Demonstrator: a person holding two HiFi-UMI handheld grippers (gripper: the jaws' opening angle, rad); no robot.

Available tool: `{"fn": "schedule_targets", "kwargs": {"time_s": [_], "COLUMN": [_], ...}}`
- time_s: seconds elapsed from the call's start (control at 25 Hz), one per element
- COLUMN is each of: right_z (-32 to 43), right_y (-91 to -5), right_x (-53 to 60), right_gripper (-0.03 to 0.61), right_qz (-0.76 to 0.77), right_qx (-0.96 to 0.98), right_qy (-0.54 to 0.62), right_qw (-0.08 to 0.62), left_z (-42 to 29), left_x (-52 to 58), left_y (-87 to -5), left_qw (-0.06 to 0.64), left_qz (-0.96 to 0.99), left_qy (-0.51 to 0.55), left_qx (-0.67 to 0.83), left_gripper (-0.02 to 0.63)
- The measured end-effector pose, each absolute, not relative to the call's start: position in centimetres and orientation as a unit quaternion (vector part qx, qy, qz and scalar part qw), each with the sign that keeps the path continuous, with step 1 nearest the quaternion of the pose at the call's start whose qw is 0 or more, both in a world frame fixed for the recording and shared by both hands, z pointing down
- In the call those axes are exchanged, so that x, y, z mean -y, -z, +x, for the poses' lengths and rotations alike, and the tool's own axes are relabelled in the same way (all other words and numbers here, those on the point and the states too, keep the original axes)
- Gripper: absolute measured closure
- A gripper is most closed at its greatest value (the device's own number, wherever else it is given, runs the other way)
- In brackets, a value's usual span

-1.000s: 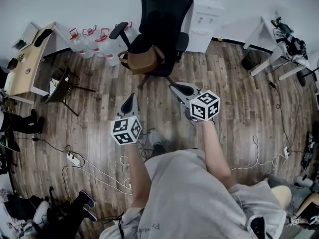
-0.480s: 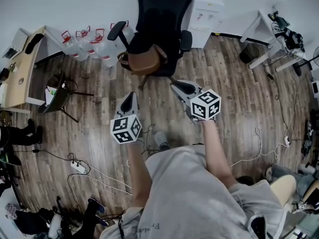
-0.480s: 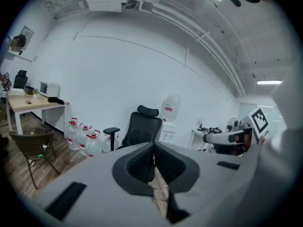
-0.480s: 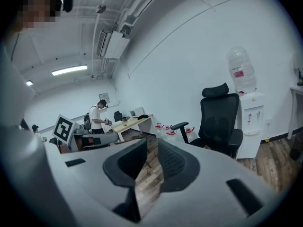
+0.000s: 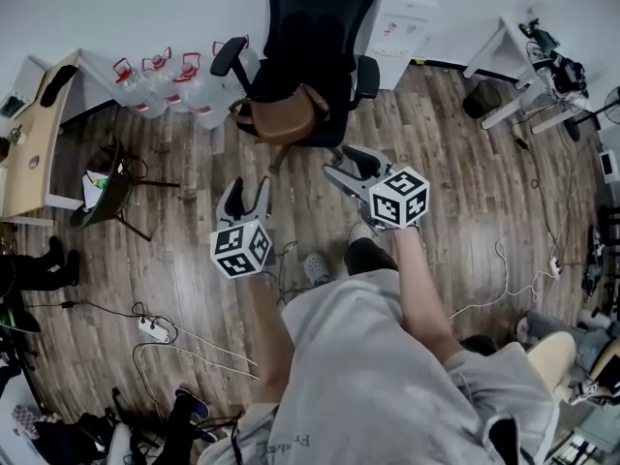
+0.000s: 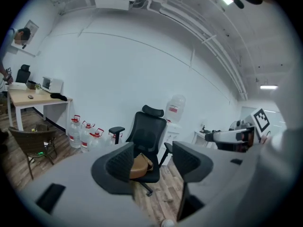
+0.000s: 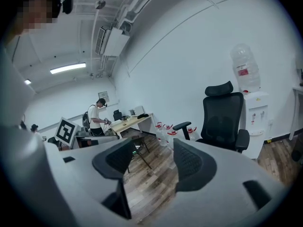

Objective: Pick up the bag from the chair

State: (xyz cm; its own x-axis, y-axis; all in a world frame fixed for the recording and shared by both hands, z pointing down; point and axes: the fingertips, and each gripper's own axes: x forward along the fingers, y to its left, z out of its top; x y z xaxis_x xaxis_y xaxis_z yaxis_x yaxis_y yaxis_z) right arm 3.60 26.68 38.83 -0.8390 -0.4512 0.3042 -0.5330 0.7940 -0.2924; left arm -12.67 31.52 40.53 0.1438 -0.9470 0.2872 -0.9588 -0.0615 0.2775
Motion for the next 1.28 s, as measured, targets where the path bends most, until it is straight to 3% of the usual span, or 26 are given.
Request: {"fn": "schedule_targets", "kwargs": {"time_s": [0.36,0.8,1.08,1.28], "right_z": [-0.9,-6.6,-5.1,-3.1], "right_y": [-40.0,-40.7,-41.3,-42.4], "right_x": [-23.6,-14.0,-4.7,2.1], "right_gripper": [0.236,0.172,0.124,0.124], "right_qz": [0.221,0.197,0.210,0.235], "right_qx": [0.947,0.950,0.943,0.932], "right_qy": [-0.199,-0.213,-0.243,-0.264], "right_qw": [0.121,0.114,0.085,0.078], "left_z": [-16.9,-22.8,-21.7,-20.5], "left_x": [-30.4,-22.9,-14.3,-7.8], "left_y": [-42.1,-42.3,-43.3,-43.5], "left_qw": [0.211,0.214,0.227,0.227], "left_qz": [0.706,0.673,0.678,0.687], "left_qy": [-0.030,-0.041,-0.047,-0.077], "left_qx": [0.675,0.707,0.698,0.685], "left_gripper": [0.308,0.286,0.284,0.284]}}
